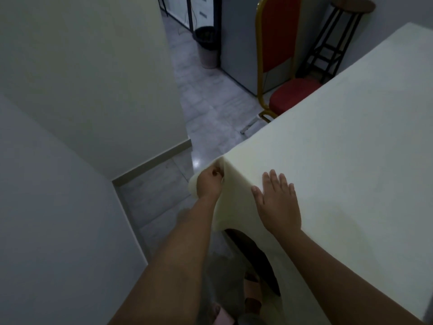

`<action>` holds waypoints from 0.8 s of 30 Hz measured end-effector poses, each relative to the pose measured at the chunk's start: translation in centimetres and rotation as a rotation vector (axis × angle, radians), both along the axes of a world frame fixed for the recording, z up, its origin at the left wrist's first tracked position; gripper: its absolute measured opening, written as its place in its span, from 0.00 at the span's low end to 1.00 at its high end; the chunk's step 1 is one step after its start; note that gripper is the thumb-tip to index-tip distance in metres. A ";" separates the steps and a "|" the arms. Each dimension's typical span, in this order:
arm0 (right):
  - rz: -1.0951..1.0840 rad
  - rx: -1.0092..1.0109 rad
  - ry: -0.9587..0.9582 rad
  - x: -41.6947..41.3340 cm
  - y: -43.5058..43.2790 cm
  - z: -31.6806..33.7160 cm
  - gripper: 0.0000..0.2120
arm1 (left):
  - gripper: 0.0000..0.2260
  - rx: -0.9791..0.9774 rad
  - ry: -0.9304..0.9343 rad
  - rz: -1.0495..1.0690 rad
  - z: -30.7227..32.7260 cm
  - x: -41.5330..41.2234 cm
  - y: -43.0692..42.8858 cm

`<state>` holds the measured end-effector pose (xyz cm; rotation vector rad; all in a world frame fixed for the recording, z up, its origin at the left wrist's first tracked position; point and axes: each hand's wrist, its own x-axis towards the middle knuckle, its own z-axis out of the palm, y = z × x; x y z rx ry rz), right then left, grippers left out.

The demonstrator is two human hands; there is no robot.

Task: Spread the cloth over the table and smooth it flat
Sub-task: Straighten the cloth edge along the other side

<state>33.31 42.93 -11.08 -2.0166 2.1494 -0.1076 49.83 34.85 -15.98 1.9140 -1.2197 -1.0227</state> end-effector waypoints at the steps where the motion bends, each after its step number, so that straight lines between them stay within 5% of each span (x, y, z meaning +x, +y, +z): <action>1: 0.000 -0.004 0.001 0.0 0.0 -0.1 0.31 | 0.06 0.013 -0.037 0.013 -0.1 0.0 -0.1; 6: 0.022 -0.017 0.010 -0.1 0.0 -0.2 0.30 | 0.10 -0.050 -0.155 0.085 0.0 0.5 1.8; 15: 0.052 -0.073 0.097 2.5 1.2 -0.3 0.30 | 0.02 -0.067 -0.240 -0.059 0.8 1.7 5.1; 20: 0.056 -0.080 0.086 2.4 1.3 -0.5 0.30 | 0.07 0.031 -0.437 -0.116 -1.4 1.4 6.0; 24: 0.046 -0.097 0.073 2.5 1.3 -0.6 0.29 | 0.08 -0.085 -0.508 -0.088 -2.0 1.6 7.0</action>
